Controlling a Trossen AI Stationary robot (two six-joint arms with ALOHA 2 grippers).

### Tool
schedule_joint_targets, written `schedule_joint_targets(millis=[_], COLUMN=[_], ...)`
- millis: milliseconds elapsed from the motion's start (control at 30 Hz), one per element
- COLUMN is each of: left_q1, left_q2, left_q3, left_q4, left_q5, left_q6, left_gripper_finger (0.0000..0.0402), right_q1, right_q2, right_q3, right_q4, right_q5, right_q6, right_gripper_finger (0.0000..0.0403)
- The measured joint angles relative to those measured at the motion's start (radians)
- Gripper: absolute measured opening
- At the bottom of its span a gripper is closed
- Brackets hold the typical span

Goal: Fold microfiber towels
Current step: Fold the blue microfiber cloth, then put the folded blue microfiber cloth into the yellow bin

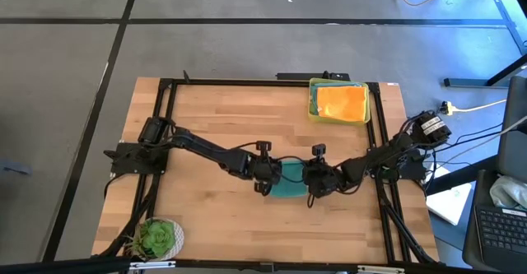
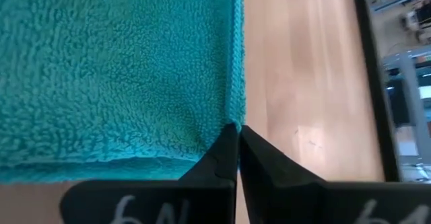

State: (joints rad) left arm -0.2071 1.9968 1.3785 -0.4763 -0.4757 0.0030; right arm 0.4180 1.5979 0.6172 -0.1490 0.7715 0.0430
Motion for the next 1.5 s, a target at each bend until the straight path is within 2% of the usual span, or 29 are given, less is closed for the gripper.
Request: schedule_joint_targets(millis=[200, 367, 533, 633, 767, 933, 1000, 1100, 1200, 1300, 1500], left_q1=[0.016, 0.03, 0.031, 0.025, 0.0, -0.043, -0.048, -0.04, -0.027, -0.017, -0.009], left_q2=[0.0, 0.002, 0.001, 0.001, 0.001, 0.001, 0.006, 0.033, 0.09, 0.148, 0.192], left_q3=[-0.031, -0.036, -0.035, -0.033, -0.016, -0.015, -0.014, -0.015, -0.014, -0.015, -0.012], left_q4=[0.085, 0.07, 0.061, 0.062, 0.114, 0.292, 0.33, 0.353, 0.405, 0.452, 0.464], left_q5=[0.007, 0.007, -0.029, -0.053, -0.059, -0.038, -0.021, -0.005, 0.028, 0.03, 0.037], left_q6=[0.055, 0.057, 0.048, 0.032, 0.015, 0.038, 0.053, 0.058, 0.057, 0.056, 0.04], left_gripper_finger=[0.0004, 0.0042, 0.0091, 0.0108, 0.0112, 0.0111, 0.0111, 0.0109, 0.0108, 0.0108, 0.0108], right_q1=[-0.004, -0.004, -0.01, -0.009, 0.019, 0.08, 0.103, 0.111, 0.08, 0.067, 0.064], right_q2=[0.001, 0.004, 0.003, 0.003, -0.004, -0.057, -0.098, -0.163, -0.181, -0.159, -0.098], right_q3=[-0.003, -0.009, -0.006, -0.006, 0.011, 0.045, 0.051, 0.052, 0.03, -0.008, -0.079], right_q4=[-0.007, -0.04, -0.069, -0.066, -0.087, -0.139, -0.156, -0.143, -0.035, 0.055, 0.077], right_q5=[-0.014, -0.014, 0.004, 0.067, 0.155, 0.162, 0.081, -0.16, -0.365, -0.41, -0.472], right_q6=[0.003, 0.01, 0.056, 0.06, 0.05, 0.027, 0.031, 0.101, 0.206, 0.272, 0.381], right_gripper_finger=[0.0009, 0.0018, 0.0058, 0.0089, 0.0127, 0.0153, 0.0157, 0.0158, 0.0158, 0.0158, 0.0158])
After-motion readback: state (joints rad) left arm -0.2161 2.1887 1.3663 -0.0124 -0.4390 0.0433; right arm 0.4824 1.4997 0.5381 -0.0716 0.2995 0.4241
